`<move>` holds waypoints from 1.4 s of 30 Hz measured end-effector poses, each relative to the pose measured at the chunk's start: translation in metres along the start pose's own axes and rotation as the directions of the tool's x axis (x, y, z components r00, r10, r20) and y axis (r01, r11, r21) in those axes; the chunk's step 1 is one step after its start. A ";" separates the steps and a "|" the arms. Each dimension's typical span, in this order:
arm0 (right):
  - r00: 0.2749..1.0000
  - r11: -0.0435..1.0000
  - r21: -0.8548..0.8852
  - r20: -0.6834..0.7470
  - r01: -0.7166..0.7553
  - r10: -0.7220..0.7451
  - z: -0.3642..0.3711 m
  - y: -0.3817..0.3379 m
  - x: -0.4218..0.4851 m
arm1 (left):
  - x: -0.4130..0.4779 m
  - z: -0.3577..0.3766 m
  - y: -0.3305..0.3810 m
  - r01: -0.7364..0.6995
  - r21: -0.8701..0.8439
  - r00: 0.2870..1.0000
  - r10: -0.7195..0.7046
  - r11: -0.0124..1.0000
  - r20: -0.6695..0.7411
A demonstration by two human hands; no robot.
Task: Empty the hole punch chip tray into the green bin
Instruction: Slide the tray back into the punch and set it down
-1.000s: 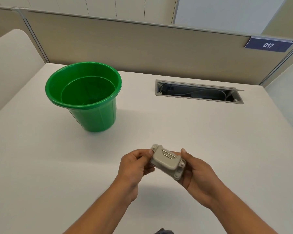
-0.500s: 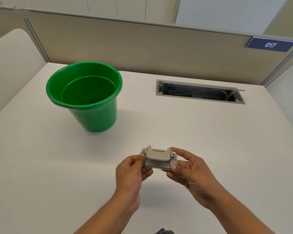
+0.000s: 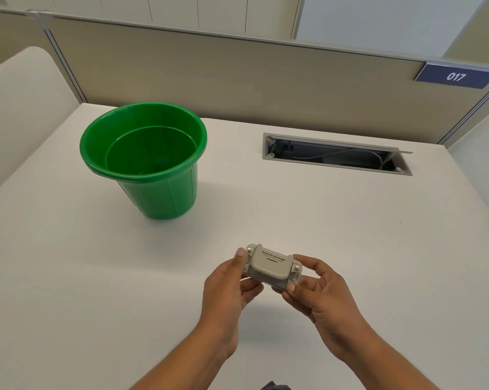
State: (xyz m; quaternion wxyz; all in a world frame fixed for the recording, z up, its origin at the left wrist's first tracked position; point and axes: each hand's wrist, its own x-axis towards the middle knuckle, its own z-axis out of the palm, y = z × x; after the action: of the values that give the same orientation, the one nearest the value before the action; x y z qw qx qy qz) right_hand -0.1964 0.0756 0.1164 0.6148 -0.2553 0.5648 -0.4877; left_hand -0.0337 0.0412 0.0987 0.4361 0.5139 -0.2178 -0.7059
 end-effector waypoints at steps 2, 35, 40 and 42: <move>1.000 0.997 -0.071 -0.026 0.016 -0.018 0.004 0.005 -0.003 | -0.003 0.007 -0.003 -0.007 -0.016 0.999 0.007 1.000 0.041; 0.968 0.957 0.167 0.131 -0.236 0.216 -0.014 -0.013 0.011 | 0.010 0.000 0.027 -0.089 0.451 0.948 -0.063 0.888 0.312; 0.985 0.915 0.370 0.002 -0.163 0.174 -0.016 0.003 0.012 | 0.008 -0.009 0.018 -0.041 0.347 0.974 -0.040 0.937 0.225; 0.985 0.922 0.355 -0.012 -0.157 0.172 -0.016 0.010 0.012 | 0.008 -0.011 0.012 -0.050 0.331 0.985 -0.009 0.942 0.175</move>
State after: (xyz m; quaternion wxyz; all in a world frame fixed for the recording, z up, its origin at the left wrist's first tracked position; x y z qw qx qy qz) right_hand -0.2098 0.0728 0.0991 0.6770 -0.0823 0.5007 -0.5330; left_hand -0.0191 0.0292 0.0993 0.3294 0.5145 -0.3770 -0.6961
